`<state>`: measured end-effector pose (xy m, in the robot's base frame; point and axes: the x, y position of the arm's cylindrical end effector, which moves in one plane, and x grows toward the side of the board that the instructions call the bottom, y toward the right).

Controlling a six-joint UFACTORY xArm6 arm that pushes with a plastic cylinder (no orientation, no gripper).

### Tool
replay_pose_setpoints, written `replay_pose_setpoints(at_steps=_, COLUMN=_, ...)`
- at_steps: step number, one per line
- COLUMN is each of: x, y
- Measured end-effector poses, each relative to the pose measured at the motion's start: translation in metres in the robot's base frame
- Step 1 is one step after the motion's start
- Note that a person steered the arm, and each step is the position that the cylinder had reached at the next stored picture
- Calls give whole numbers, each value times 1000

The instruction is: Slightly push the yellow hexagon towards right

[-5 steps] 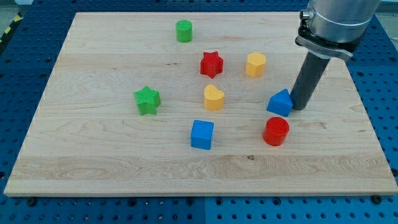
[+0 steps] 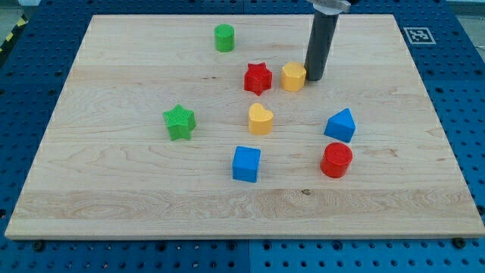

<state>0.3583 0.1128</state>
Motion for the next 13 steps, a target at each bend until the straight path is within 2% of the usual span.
replay_pose_setpoints(at_steps=1, x=-15, y=0)
replay_pose_setpoints(at_steps=2, x=-30, y=-36)
replay_pose_setpoints(at_steps=3, x=-28, y=-82)
replay_pose_setpoints(at_steps=4, x=-25, y=-87)
replay_pose_setpoints(at_steps=6, x=-16, y=-58)
replay_pose_setpoints(at_steps=10, x=-5, y=-54)
replay_pose_setpoints(at_steps=13, x=0, y=-30)
